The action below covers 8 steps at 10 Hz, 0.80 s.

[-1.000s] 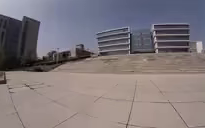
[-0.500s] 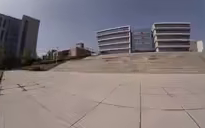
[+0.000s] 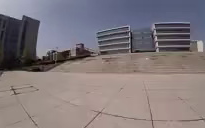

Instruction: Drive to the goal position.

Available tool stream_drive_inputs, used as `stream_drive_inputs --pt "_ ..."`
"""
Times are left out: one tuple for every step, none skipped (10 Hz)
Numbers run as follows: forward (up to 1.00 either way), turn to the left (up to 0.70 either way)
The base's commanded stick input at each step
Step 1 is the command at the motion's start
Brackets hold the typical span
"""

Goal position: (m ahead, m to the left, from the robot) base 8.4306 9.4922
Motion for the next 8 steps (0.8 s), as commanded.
stream_drive_inputs --pt "0.7 0.0" --pt "0.7 0.0" --pt "0.7 0.0" --pt "0.7 0.0" --pt "0.7 0.0" --pt "0.7 0.0" --pt "0.7 0.0" --pt "0.7 0.0"
